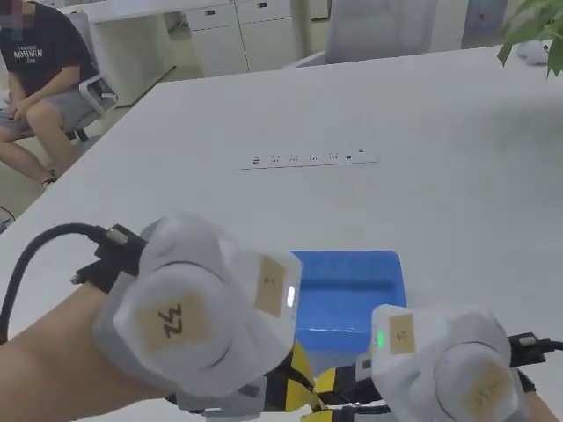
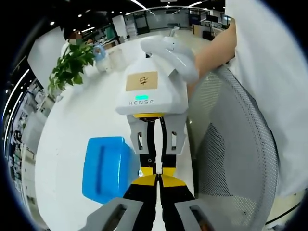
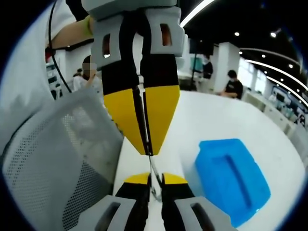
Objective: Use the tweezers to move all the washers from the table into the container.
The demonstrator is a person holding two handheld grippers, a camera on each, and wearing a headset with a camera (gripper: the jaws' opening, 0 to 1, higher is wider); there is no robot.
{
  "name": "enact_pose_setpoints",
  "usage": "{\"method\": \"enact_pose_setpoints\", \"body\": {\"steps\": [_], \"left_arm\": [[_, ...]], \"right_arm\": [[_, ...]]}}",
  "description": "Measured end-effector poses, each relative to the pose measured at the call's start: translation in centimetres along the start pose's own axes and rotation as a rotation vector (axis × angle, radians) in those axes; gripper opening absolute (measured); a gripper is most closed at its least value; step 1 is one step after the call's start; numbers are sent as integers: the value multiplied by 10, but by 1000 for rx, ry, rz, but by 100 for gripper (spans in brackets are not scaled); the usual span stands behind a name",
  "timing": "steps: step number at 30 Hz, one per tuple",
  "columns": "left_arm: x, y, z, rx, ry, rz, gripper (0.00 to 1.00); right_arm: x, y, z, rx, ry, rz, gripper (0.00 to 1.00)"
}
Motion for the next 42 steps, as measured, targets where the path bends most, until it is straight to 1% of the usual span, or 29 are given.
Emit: {"method": "enact_pose_setpoints", "body": {"steps": [4, 7, 9, 10, 13, 16, 17, 18, 19, 20, 21, 22, 23, 24, 26, 28, 29, 30, 31, 32, 33, 34, 35, 36, 37, 38, 39, 41, 42], "left_arm": [[-1, -1, -4, -4, 14, 1, 0], [-1, 0, -5, 1, 9, 13, 0], [-2, 2, -4, 34, -23, 82, 0], [-2, 3, -3, 70, -96, 163, 0], [-9, 3, 1, 150, -202, 311, 0], [-22, 1, 11, 248, -263, 422, 2], [-28, -1, 17, 298, -297, 487, 6], [-31, -2, 21, 328, -331, 540, 10], [-37, -5, 27, 376, -392, 636, 14], [-41, -8, 30, 401, -432, 701, 21], [-45, -10, 33, 431, -474, 754, 27], [-52, -15, 36, 474, -520, 834, 32], [-57, -19, 37, 500, -536, 875, 40], [-63, -23, 38, 548, -555, 919, 46], [-69, -29, 38, 609, -571, 947, 56], [-73, -33, 38, 693, -588, 953, 64], [-74, -34, 38, 724, -602, 967, 68], [-74, -33, 38, 759, -649, 992, 70], [-76, -32, 38, 781, -690, 1014, 73], [-75, -31, 40, 800, -723, 1019, 78], [-73, -26, 45, 841, -774, 966, 82], [-72, -24, 48, 858, -794, 953, 85], [-73, -22, 52, 891, -843, 948, 86], [-74, -21, 54, 906, -885, 956, 86], [-76, -20, 54, 910, -925, 957, 89], [-78, -20, 52, 911, -907, 971, 91], [-79, -21, 49, 926, -851, 968, 92], [-76, -23, 42, 930, -758, 894, 93], [-73, -23, 38, 920, -727, 870, 93]], "right_arm": [[0, 0, 0, 6, -3, -4, 4], [0, -1, 0, 5, -4, -12, 4], [-1, -2, 0, -9, -5, -34, 3], [-1, -3, 1, -11, -6, -49, 3], [-4, -6, 3, -16, -32, -113, 3], [-6, -10, 5, -21, -57, -170, 2], [-7, -11, 6, -19, -74, -206, 2], [-8, -13, 7, -23, -81, -226, 2], [-9, -15, 9, -23, -87, -242, 2], [-10, -16, 10, -27, -98, -258, 2], [-9, -18, 12, -26, -126, -289, 2], [-8, -19, 13, -23, -143, -305, 3], [-7, -21, 17, -33, -176, -330, 3], [-5, -23, 19, -34, -198, -343, 3], [-3, -26, 25, -41, -226, -361, 3], [1, -29, 33, -58, -236, -360, 3], [3, -32, 37, -68, -246, -363, 3], [4, -33, 38, -75, -253, -364, 3], [8, -39, 46, -105, -292, -392, 3], [10, -43, 52, -119, -308, -411, 3], [10, -45, 55, -131, -317, -416, 3], [11, -50, 61, -154, -325, -426, 3], [11, -53, 65, -167, -331, -442, 3], [10, -55, 68, -173, -335, -454, 3], [10, -61, 73, -198, -344, -466, 3], [10, -65, 76, -213, -349, -469, 3], [9, -70, 80, -238, -351, -482, 3], [6, -81, 85, -294, -344, -498, 3], [5, -85, 87, -307, -344, -517, 3]]}}
Point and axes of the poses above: the centre of the closed fingertips' face, and the gripper's own axes: z roughly backward along the fingers, y roughly to its left, x roughly out of its top, the point moved 7 cm from there along z, roughly backward along the fingers, and after that the axes turned 4 degrees about x, right-handed, at the moved point
